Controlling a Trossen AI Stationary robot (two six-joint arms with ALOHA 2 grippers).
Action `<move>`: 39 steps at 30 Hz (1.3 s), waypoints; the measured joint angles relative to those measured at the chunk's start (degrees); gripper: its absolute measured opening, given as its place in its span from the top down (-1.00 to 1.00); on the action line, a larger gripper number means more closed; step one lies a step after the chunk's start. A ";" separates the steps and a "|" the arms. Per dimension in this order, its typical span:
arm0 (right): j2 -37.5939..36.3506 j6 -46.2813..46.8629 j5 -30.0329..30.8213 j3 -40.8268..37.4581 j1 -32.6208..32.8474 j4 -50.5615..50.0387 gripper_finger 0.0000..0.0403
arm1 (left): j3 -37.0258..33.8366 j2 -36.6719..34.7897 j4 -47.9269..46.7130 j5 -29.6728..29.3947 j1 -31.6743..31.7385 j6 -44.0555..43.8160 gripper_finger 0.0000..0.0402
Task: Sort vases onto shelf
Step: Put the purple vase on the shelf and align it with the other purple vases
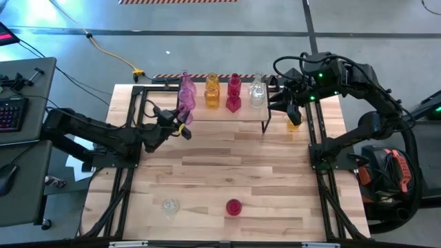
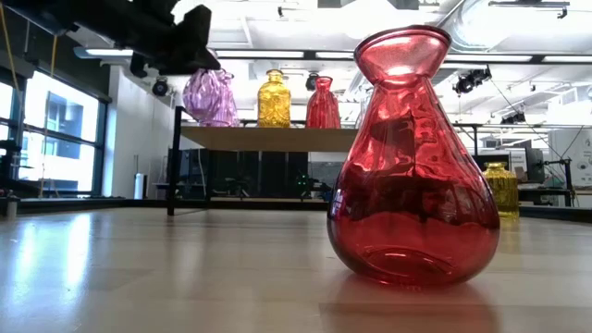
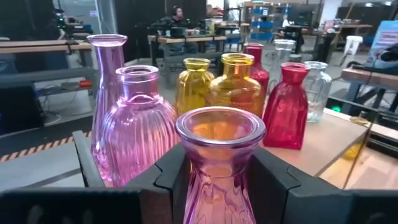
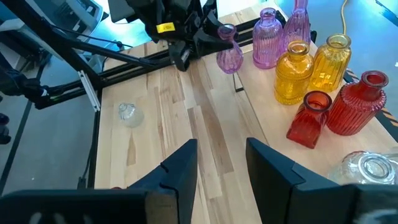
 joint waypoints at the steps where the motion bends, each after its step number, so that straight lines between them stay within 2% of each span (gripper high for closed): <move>1: -0.02 0.00 0.00 0.00 0.00 0.00 0.41 | 0.00 0.45 0.35 0.08 0.39 -0.02 0.42; 7: 0.00 -0.04 0.00 0.00 0.00 0.00 0.41 | 0.00 2.51 1.01 3.07 2.02 -1.40 0.42; 16: -0.63 -5.08 -0.03 -0.07 0.00 -1.77 0.41 | 0.00 3.38 4.81 3.27 3.84 2.49 0.42; 22: -6.06 -8.58 -0.21 -0.09 0.00 -3.19 0.41 | 0.00 3.38 4.75 3.29 3.82 2.61 0.42; 28: -14.66 -11.56 -0.33 -0.20 0.03 -3.10 0.41 | 0.00 3.38 4.52 3.26 3.82 4.20 0.42; 32: -23.81 -13.07 -0.48 -8.77 0.07 1.78 0.41 | 0.00 3.38 4.33 3.24 4.20 4.57 0.42; 36: -36.59 -11.06 -0.59 -25.15 0.07 13.24 0.41 | 0.00 3.38 4.31 4.04 5.12 4.47 0.42; 39: -45.78 -10.07 -2.90 -37.27 0.04 21.25 0.41 | 0.00 3.38 4.29 4.61 5.63 4.57 0.42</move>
